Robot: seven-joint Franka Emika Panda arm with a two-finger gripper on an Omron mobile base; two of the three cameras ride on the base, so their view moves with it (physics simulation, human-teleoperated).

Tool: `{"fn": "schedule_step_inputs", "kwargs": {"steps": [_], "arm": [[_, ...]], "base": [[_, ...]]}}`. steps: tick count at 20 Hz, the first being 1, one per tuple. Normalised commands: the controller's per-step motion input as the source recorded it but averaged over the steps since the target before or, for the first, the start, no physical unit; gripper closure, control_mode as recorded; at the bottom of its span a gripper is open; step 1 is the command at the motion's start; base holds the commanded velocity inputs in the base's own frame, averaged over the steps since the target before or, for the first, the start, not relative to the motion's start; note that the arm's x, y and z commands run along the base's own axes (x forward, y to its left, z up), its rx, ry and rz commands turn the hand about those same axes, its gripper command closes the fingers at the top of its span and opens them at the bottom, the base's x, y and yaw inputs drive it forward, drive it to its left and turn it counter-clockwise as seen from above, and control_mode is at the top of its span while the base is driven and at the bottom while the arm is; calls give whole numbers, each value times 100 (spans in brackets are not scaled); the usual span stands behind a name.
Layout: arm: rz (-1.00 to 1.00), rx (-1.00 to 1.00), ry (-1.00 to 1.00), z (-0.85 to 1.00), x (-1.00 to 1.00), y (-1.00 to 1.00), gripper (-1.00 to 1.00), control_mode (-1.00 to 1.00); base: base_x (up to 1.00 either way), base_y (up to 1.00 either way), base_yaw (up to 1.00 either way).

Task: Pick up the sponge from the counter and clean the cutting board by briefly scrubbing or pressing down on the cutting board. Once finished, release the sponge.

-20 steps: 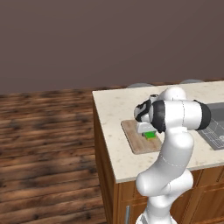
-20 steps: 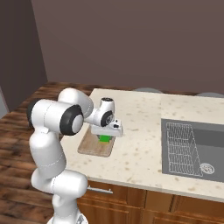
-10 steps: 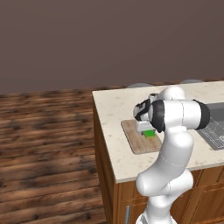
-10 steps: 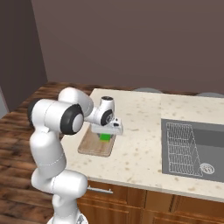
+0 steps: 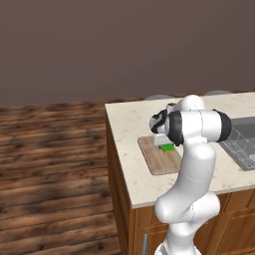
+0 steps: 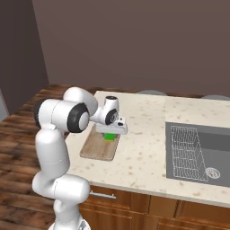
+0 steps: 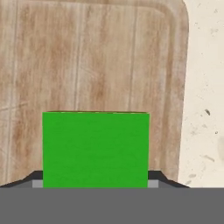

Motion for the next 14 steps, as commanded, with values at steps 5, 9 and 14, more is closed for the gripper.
{"fn": "schedule_step_inputs", "kwargs": {"steps": [5,9,14], "arm": [[0,0,0,-41,16,0,100,-100],[0,0,0,-30,6,0,100,-100],[0,0,0,0,29,0,100,-100]], "base": [[0,0,0],[0,0,0],[0,0,0]]}}
